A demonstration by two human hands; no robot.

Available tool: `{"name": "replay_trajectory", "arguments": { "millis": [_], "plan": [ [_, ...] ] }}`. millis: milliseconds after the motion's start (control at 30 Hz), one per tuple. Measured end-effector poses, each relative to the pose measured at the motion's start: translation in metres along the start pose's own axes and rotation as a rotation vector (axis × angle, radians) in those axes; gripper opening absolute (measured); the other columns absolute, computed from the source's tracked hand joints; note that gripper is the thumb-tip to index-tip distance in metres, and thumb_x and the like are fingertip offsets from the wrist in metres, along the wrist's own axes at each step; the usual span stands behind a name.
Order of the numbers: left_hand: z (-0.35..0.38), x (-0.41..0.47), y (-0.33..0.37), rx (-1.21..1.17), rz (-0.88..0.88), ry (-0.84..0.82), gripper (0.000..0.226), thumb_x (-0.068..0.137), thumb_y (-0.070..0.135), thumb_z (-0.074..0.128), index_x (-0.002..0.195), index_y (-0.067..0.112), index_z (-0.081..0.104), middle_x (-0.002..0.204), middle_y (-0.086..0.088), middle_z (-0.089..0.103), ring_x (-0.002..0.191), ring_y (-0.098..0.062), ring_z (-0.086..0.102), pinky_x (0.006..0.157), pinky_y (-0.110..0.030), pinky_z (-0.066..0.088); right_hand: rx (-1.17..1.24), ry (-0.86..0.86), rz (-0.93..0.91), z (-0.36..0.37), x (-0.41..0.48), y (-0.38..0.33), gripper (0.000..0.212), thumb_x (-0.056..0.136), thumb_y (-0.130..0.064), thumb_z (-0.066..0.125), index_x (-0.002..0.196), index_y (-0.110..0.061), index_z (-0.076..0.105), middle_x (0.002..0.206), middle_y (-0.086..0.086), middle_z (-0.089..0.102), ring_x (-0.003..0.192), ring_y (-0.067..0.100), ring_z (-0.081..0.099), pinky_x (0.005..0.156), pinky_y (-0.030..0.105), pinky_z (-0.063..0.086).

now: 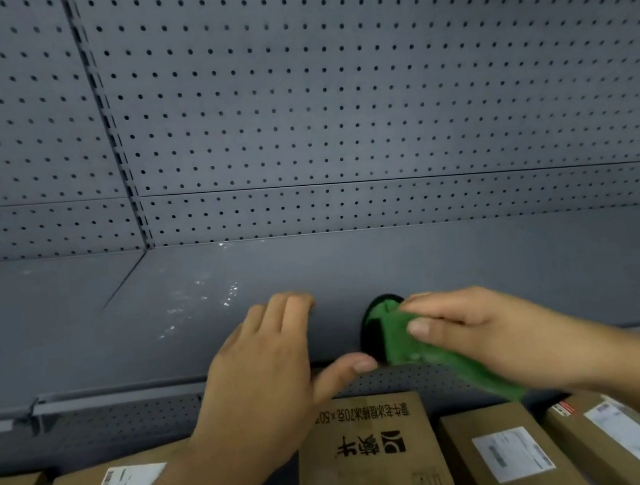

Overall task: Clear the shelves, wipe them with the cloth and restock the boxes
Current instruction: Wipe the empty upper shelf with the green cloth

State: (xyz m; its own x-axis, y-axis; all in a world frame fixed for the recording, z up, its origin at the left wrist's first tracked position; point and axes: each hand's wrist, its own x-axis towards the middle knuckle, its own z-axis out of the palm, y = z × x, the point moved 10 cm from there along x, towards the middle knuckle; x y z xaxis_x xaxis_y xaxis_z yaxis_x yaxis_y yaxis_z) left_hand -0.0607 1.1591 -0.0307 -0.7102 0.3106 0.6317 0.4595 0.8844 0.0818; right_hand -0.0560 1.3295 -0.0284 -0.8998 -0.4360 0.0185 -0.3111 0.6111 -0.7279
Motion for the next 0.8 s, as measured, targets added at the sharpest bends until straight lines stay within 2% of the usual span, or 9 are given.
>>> {"name": "replay_trajectory", "arguments": {
  "millis": [33,133,233,367,467,533,600,667,800],
  "plan": [
    [-0.001,-0.001,-0.005,0.017,-0.002,-0.02,0.075,0.093,0.082,0.018,0.114,0.023,0.058,0.105,0.011,0.062,0.088,-0.011,0.063,0.061,-0.021,0.042,0.161,0.044,0.051,-0.01,-0.006,0.004,0.029,0.101,-0.031,0.052,0.106,-0.014,0.074,0.102,0.005,0.075,0.085,0.013,0.071,0.075,0.028,0.057],
    [-0.003,-0.006,-0.03,0.064,-0.054,-0.075,0.068,0.098,0.075,0.014,0.118,0.028,0.06,0.11,0.015,0.063,0.095,-0.008,0.063,0.066,-0.021,0.048,0.671,0.285,0.142,-0.051,-0.015,0.023,0.028,0.091,-0.025,0.057,0.107,-0.011,0.077,0.107,0.019,0.075,0.088,0.029,0.075,0.07,0.034,0.062],
    [-0.008,-0.012,-0.06,0.084,-0.107,-0.083,0.062,0.098,0.07,0.019,0.119,0.03,0.061,0.113,0.017,0.063,0.098,-0.008,0.063,0.064,-0.02,0.045,0.834,0.522,0.134,-0.098,-0.003,0.042,0.03,0.1,-0.017,0.05,0.121,-0.004,0.068,0.11,0.013,0.075,0.094,0.023,0.075,0.074,0.03,0.062],
    [-0.021,-0.019,-0.091,0.091,-0.14,-0.069,0.055,0.098,0.065,0.027,0.121,0.031,0.063,0.118,0.015,0.064,0.105,-0.01,0.063,0.07,-0.028,0.054,0.753,0.715,0.119,-0.144,0.028,0.063,0.028,0.108,-0.015,0.042,0.13,-0.011,0.06,0.103,0.006,0.07,0.086,0.017,0.071,0.073,0.029,0.063],
    [-0.028,-0.024,-0.107,0.094,-0.145,-0.066,0.056,0.098,0.065,0.027,0.123,0.03,0.063,0.121,0.013,0.065,0.109,-0.013,0.064,0.078,-0.034,0.056,0.628,0.817,0.164,-0.156,0.053,0.078,0.027,0.109,-0.013,0.04,0.128,-0.014,0.059,0.102,0.006,0.068,0.082,0.018,0.069,0.064,0.03,0.061],
    [-0.032,-0.028,-0.117,0.119,-0.142,-0.064,0.059,0.098,0.065,0.026,0.123,0.028,0.065,0.122,0.01,0.067,0.108,-0.016,0.065,0.08,-0.036,0.057,0.524,0.847,0.179,-0.157,0.071,0.083,0.028,0.11,-0.014,0.039,0.131,-0.015,0.058,0.109,0.008,0.066,0.088,0.021,0.068,0.072,0.037,0.06],
    [-0.034,-0.031,-0.126,0.145,-0.148,-0.068,0.062,0.099,0.066,0.025,0.122,0.026,0.066,0.12,0.008,0.068,0.106,-0.017,0.066,0.079,-0.036,0.057,0.4,0.843,0.216,-0.151,0.089,0.088,0.026,0.109,-0.017,0.041,0.126,-0.018,0.06,0.116,0.009,0.067,0.101,0.028,0.068,0.09,0.048,0.058],
    [-0.033,-0.034,-0.132,0.148,-0.155,-0.087,0.066,0.099,0.068,0.021,0.123,0.026,0.065,0.119,0.008,0.068,0.105,-0.016,0.066,0.08,-0.037,0.057,0.33,0.806,0.264,-0.139,0.106,0.092,0.02,0.108,-0.023,0.044,0.111,-0.02,0.064,0.114,0.011,0.068,0.106,0.034,0.067,0.099,0.056,0.053],
    [-0.032,-0.036,-0.134,0.129,-0.144,-0.085,0.063,0.101,0.065,0.022,0.118,0.024,0.066,0.114,0.007,0.069,0.104,-0.017,0.066,0.08,-0.035,0.056,0.197,0.699,0.329,-0.113,0.139,0.096,0.023,0.106,-0.03,0.047,0.107,-0.015,0.065,0.11,0.015,0.072,0.101,0.036,0.069,0.097,0.054,0.054]
  ]
}}
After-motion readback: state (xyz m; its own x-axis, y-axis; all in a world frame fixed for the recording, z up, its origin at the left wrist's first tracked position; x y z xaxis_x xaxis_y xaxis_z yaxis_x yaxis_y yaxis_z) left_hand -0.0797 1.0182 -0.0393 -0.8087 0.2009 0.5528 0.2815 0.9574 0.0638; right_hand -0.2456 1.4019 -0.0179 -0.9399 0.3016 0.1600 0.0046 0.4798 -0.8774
